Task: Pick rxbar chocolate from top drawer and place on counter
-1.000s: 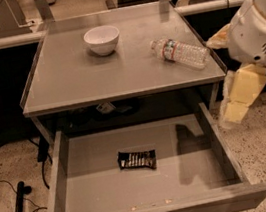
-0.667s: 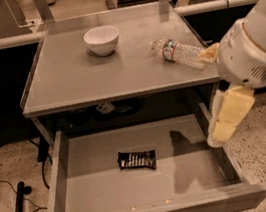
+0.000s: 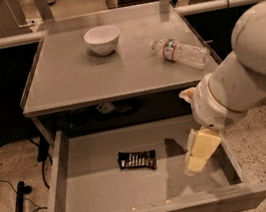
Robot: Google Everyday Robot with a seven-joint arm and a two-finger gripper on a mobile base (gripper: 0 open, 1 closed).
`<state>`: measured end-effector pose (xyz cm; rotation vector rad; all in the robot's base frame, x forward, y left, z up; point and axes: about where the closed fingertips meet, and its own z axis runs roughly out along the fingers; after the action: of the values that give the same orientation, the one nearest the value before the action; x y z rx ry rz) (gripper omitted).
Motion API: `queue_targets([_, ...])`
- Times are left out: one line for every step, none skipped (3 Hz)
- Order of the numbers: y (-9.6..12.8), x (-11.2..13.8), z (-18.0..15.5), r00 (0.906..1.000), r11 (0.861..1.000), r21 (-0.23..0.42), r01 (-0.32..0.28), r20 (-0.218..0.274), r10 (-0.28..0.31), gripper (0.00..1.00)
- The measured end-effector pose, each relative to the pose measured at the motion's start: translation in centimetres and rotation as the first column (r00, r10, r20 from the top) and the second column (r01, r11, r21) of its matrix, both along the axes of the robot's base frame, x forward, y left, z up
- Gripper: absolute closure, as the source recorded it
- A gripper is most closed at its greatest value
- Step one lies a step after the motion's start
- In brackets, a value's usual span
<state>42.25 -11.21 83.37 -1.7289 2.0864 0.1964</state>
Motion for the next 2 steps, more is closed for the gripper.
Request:
queue_targets([1.2, 2.2, -3.5, 0.9969, 0.997, 0.0, 0.079, 0.007, -0.079, 0.0])
queue_targets([2.1, 3.8, -5.2, 0.9896, 0.989, 0.031, 0.144, -0.011, -0.143, 0.0])
